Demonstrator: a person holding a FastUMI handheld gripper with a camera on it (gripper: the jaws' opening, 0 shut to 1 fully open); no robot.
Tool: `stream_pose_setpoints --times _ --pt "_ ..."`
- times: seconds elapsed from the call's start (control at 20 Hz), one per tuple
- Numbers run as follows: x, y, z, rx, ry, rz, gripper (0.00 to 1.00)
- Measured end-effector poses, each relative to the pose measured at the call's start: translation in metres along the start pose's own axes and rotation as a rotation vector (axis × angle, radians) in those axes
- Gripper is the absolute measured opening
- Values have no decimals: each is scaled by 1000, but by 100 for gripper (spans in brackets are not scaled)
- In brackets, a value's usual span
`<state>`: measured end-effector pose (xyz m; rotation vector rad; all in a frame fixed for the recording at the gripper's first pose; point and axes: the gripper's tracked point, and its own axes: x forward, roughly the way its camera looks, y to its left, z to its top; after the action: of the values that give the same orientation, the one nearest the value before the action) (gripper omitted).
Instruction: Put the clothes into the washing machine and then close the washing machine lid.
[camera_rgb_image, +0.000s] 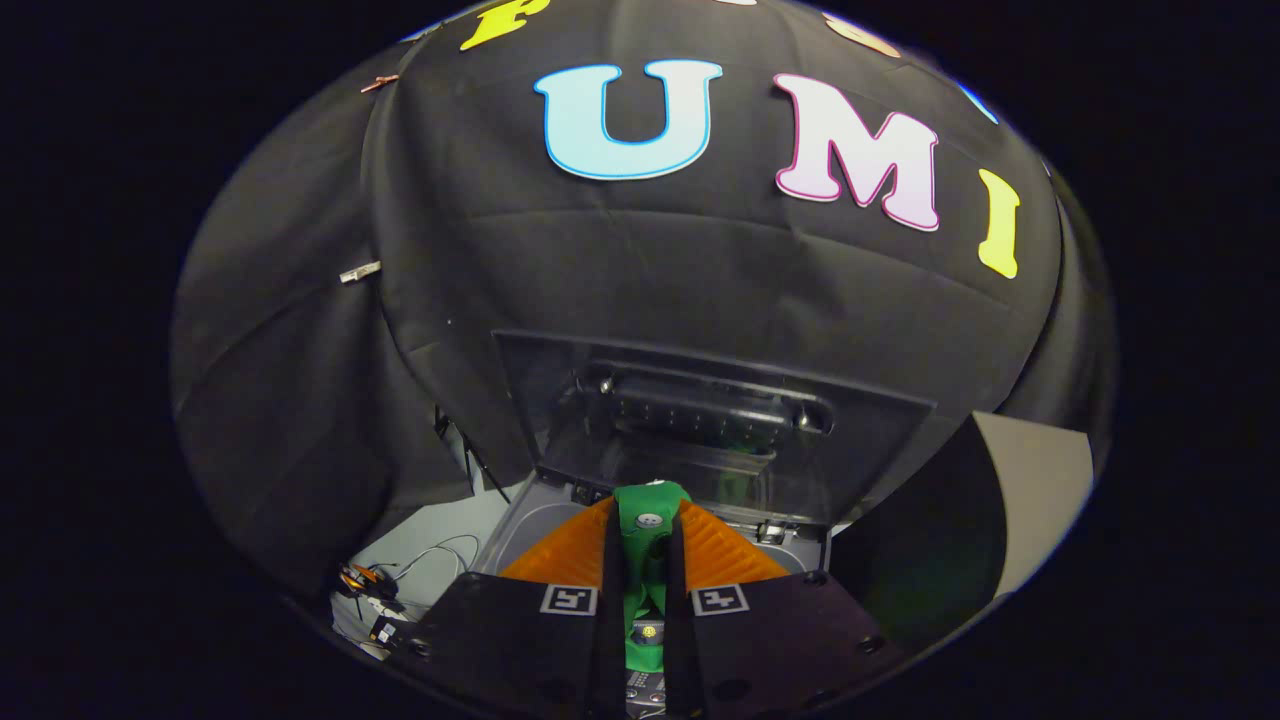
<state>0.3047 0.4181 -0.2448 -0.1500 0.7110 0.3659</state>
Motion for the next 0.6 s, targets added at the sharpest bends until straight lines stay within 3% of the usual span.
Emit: stream_pose_setpoints --times 0.1,0.2,0.35,0.6 --pt "11 -2 -23 -6 28 4 20" --pt "16 -4 -40 -20 43 -6 28" --pt "19 -10 -49 -34 7 -22 99" --pt "8 -13 -43 -15 -58 -20 100"
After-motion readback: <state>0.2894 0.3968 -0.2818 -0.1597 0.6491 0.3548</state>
